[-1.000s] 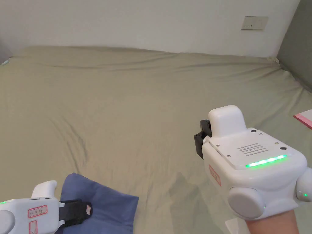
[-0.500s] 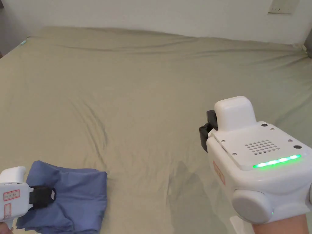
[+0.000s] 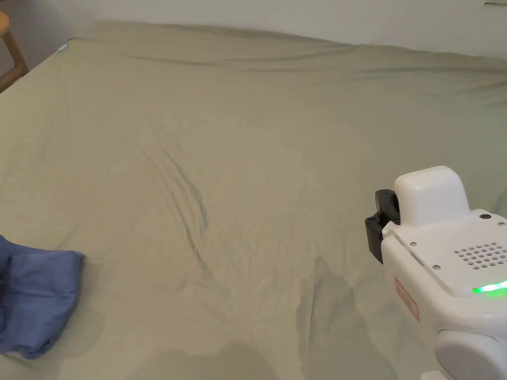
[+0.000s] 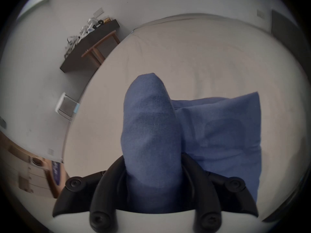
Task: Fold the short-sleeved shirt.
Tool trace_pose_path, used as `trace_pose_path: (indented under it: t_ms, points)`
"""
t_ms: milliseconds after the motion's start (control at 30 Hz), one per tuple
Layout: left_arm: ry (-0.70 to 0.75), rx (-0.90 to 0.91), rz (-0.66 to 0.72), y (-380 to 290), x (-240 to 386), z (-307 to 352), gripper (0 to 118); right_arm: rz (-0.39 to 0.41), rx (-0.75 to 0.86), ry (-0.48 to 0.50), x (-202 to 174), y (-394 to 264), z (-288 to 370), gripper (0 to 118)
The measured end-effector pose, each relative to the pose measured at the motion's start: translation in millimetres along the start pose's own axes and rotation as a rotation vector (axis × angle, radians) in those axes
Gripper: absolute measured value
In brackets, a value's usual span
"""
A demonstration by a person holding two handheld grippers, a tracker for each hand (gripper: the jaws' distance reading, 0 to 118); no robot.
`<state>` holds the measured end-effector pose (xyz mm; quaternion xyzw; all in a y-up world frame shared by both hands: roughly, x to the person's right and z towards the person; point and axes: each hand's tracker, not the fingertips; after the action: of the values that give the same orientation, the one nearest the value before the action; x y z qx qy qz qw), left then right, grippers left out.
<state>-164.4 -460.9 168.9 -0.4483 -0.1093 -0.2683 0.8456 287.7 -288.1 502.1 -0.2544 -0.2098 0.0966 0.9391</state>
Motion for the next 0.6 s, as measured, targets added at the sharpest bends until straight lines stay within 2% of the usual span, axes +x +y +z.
trace_pose_path:
  t_ms: [100,167,200,233,267,300,333,367,433,600]
  points:
    - [0.095,-0.039,-0.053,7,-14,-15,31,0.009,-0.009,-0.005,-1,1,-6,2]
    - [0.185,-0.019,-0.015,10,-20,-16,31,0.012,-0.013,-0.002,0,3,-8,2]
    - [0.199,-0.019,0.032,10,-20,-16,38,0.015,-0.015,0.002,1,4,-8,2]
    - [0.153,-0.014,0.061,11,-21,-12,62,0.015,-0.013,0.003,4,4,-7,2]
    - [0.118,-0.01,0.083,12,-19,-10,97,0.011,-0.007,0.002,6,5,-5,2]
    - [0.129,0.0,0.076,15,-16,-5,116,0.005,-0.003,-0.001,9,6,-4,2]
    - [0.124,0.024,0.074,17,-11,3,112,-0.004,0.002,-0.002,13,6,-2,2]
    - [0.118,0.171,0.053,25,0,17,111,-0.015,0.006,-0.003,17,7,1,2]
    - [0.125,0.192,0.052,40,19,40,111,-0.024,0.014,-0.011,25,6,8,2]
    - [-0.045,0.486,0.174,75,75,139,112,-0.036,0.063,-0.052,52,8,36,2]
